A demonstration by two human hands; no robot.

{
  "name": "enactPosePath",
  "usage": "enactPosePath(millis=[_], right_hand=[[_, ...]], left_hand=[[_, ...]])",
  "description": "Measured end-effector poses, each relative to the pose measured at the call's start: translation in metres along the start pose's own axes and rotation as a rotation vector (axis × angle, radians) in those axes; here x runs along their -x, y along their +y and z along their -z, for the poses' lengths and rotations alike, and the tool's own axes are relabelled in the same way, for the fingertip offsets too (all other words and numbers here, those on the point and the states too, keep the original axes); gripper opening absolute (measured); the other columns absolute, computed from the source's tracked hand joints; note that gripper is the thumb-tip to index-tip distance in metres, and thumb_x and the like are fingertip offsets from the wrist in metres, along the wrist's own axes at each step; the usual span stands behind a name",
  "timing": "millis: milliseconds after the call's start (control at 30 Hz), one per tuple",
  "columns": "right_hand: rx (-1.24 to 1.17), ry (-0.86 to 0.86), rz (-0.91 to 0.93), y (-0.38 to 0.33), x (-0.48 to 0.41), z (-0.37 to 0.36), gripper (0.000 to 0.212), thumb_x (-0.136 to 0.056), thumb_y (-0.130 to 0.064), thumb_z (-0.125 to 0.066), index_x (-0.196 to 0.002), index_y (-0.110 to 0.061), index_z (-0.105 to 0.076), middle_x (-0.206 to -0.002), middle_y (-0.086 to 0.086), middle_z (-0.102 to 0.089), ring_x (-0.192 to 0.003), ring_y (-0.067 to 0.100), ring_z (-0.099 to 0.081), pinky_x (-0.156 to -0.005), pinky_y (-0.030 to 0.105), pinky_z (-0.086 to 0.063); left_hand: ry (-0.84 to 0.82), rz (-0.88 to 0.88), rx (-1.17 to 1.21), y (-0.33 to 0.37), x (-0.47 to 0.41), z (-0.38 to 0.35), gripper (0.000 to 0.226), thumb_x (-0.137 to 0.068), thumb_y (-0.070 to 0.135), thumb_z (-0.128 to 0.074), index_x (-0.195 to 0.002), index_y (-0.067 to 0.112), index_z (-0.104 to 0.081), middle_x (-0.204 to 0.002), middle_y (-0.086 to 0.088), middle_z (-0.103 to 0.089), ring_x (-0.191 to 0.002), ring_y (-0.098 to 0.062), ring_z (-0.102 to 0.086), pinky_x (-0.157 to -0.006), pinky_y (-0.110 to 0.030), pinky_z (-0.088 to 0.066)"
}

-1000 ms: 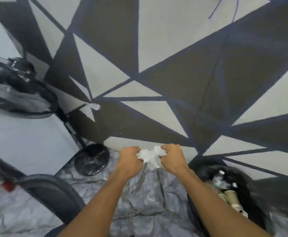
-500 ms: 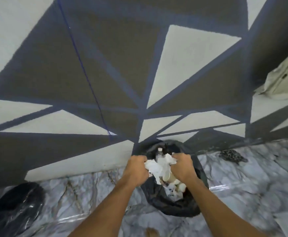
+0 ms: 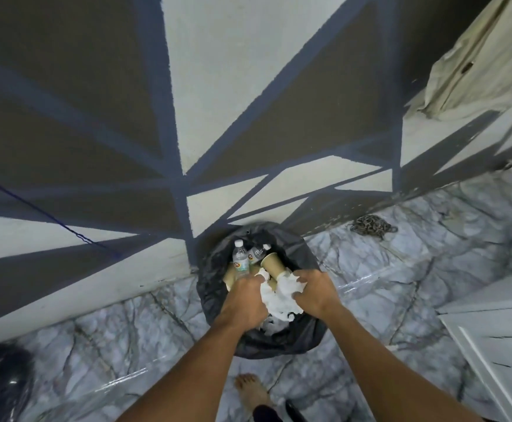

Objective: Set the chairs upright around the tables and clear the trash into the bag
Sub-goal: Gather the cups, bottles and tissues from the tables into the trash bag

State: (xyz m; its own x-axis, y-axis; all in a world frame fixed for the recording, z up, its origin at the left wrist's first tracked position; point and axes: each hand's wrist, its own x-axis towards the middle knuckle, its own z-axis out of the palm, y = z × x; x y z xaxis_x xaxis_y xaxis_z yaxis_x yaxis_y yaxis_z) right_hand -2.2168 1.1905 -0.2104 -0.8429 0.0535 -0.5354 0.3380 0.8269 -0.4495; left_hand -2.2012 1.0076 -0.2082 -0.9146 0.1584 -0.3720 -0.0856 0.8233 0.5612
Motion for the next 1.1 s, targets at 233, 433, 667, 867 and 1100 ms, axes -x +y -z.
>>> enactPosePath(millis=[233, 433, 667, 867, 1100], right_hand=[[0.005, -0.044, 0.013, 0.005, -0.009, 0.007, 0.048, -0.076, -0.021, -0.072, -0.124, -0.022, -0.067, -0.124, 0.000, -0.068, -0.113, 0.019, -0.063, -0.099, 0.031, -0.050], [0.030, -0.088, 0.136, -0.022, -0.006, -0.003, 0.030, -0.079, -0.019, -0.072, -0.109, -0.021, -0.073, -0.105, -0.005, -0.072, -0.098, 0.015, -0.066, -0.092, 0.031, -0.053], [0.135, -0.184, 0.548, -0.156, 0.036, -0.052, 0.028, -0.074, -0.021, -0.058, -0.096, -0.023, -0.074, -0.095, -0.005, -0.075, -0.092, 0.018, -0.068, -0.086, 0.032, -0.056], [0.189, -0.318, 0.971, -0.298, 0.147, -0.133, 0.031, -0.072, -0.020, -0.065, -0.101, -0.024, -0.075, -0.097, -0.004, -0.076, -0.089, 0.017, -0.069, -0.087, 0.027, -0.054], [0.336, -0.492, 1.474, -0.370, 0.377, -0.245, 0.021, -0.072, -0.016, -0.062, -0.090, -0.019, -0.072, -0.084, 0.000, -0.073, -0.082, 0.023, -0.067, -0.075, 0.036, -0.056]], left_hand=[[-0.011, 0.038, 0.034, 0.006, -0.004, -0.003, 0.045, -0.070, 0.011, -0.060, -0.115, 0.018, -0.065, -0.110, -0.005, -0.065, -0.103, -0.028, -0.061, -0.084, -0.039, -0.055], [0.061, 0.132, 0.089, -0.007, 0.018, 0.016, 0.035, -0.074, 0.015, -0.063, -0.108, 0.022, -0.068, -0.105, -0.005, -0.070, -0.094, -0.026, -0.065, -0.080, -0.032, -0.053], [0.331, 0.298, 0.125, -0.068, 0.102, 0.094, 0.046, -0.073, 0.024, -0.059, -0.118, 0.017, -0.067, -0.121, -0.005, -0.066, -0.113, -0.026, -0.060, -0.095, -0.034, -0.049], [0.737, 0.560, 0.078, -0.141, 0.272, 0.154, 0.040, -0.079, 0.019, -0.061, -0.119, 0.014, -0.065, -0.119, -0.006, -0.065, -0.115, -0.028, -0.056, -0.096, -0.033, -0.045], [1.131, 0.931, 0.108, -0.181, 0.531, 0.144, 0.035, -0.077, 0.018, -0.058, -0.109, 0.015, -0.069, -0.110, -0.004, -0.067, -0.109, -0.027, -0.056, -0.090, -0.038, -0.050]])
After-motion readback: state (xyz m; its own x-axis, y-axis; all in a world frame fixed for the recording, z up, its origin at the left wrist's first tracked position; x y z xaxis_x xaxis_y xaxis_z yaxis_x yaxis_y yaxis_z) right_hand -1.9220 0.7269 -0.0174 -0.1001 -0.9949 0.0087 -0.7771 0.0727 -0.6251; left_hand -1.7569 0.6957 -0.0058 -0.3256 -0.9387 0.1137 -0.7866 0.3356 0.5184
